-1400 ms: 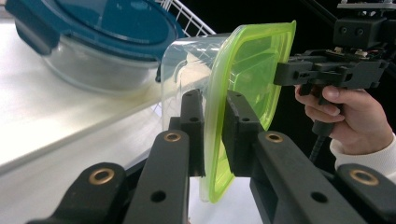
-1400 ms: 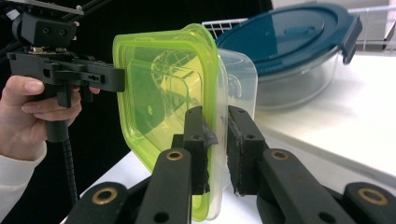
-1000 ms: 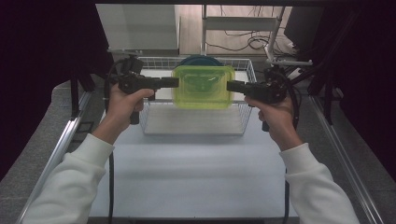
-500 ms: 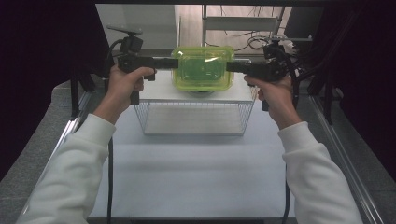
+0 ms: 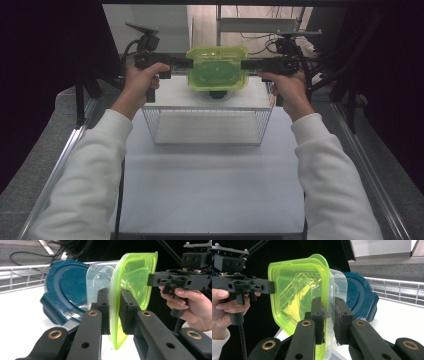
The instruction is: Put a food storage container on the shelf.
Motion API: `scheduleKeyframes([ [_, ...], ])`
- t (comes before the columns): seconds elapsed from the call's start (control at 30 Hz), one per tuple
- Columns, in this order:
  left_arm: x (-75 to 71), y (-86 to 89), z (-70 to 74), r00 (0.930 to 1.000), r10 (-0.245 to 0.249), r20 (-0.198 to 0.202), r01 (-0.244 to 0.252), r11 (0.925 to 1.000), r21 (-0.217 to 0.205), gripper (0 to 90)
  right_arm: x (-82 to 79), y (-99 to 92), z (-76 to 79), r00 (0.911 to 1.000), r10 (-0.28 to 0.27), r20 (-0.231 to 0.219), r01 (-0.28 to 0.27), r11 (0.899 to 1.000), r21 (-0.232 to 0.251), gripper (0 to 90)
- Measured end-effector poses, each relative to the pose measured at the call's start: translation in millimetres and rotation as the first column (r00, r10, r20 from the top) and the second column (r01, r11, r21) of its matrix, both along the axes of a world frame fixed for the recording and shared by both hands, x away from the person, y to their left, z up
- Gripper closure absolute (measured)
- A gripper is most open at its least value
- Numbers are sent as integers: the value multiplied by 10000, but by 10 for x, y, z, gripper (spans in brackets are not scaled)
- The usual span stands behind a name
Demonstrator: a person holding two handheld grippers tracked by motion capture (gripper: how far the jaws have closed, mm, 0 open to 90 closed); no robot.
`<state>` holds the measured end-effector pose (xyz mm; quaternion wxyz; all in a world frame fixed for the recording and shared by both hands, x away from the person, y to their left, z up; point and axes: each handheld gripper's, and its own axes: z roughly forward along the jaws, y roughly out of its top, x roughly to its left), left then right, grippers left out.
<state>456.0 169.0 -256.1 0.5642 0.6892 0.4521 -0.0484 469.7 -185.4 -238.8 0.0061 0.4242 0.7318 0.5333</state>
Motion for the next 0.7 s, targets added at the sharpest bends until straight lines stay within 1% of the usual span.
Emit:
scheduleKeyframes([
  [0.03, 37, 12, -11, 9999, 75, -67, -77, 9998, -165, 804, 37, 6, -20, 9999, -60, -109, 62, 9999, 124, 788],
  [0.1, 57, 21, -15, 9999, 39, -98, -41, 9998, -173, 804, 57, 9, -27, 9999, -63, -153, 65, 9999, 157, 788],
  [0.13, 76, 22, -17, 9998, 81, -179, -85, 9997, -218, 803, 81, 9, -36, 9998, -76, -204, 79, 9998, 183, 787],
  [0.17, 120, 31, -26, 9993, 134, -350, -145, 9995, -292, 803, 132, 0, -49, 9987, -103, -496, 123, 9992, 390, 785],
  [0.2, 120, 31, -26, 9993, 134, -350, -145, 9995, -292, 803, 132, 0, -49, 9987, -103, -496, 123, 9992, 390, 785],
  [0.23, 144, 30, -29, 9986, 216, -474, -233, 9991, -361, 802, 192, -7, -63, 9974, -136, -713, 178, 9982, 580, 779],
  [0.27, 172, 31, -35, 9980, 259, -577, -283, 9987, -417, 802, 192, -7, -63, 9974, -136, -713, 178, 9982, 580, 779],
  [0.3, 232, 29, -50, 9966, 350, -748, -387, 9981, -485, 794, 253, -2, -78, 9956, -267, -900, 331, 9970, 705, 772],
  [0.33, 232, 29, -50, 9966, 350, -748, -387, 9981, -485, 789, 253, -2, -78, 9956, -267, -900, 331, 9970, 705, 772],
  [0.37, 262, 29, -64, 9957, 402, -837, -447, 9976, -528, 789, 280, 5, -87, 9949, -337, -953, 405, 9967, 706, 767],
  [0.43, 352, 27, -114, 9935, 493, -1026, -564, 9961, -673, 772, 352, 26, -120, 9923, -499, -1130, 582, 9957, 715, 745],
  [0.5, 404, 25, -141, 9918, 547, -1159, -635, 9953, -733, 761, 393, 31, -151, 9892, -624, -1325, 740, 9937, 843, 734],
  [0.53, 426, 27, -151, 9911, 568, -1201, -661, 9950, -751, 756, 413, 33, -172, 9880, -669, -1389, 811, 9918, 989, 730],
  [0.57, 426, 27, -151, 9911, 568, -1201, -661, 9950, -751, 753, 413, 33, -172, 9880, -669, -1389, 811, 9918, 989, 730],
  [0.63, 473, 33, -166, 9892, 751, -1263, -861, 9927, -842, 751, 466, 37, -215, 9846, -851, -1529, 1054, 9859, 1300, 729],
  [0.7, 499, 44, -177, 9886, 760, -1304, -876, 9924, -863, 749, 487, 52, -229, 9838, -916, -1540, 1135, 9837, 1397, 725],
])
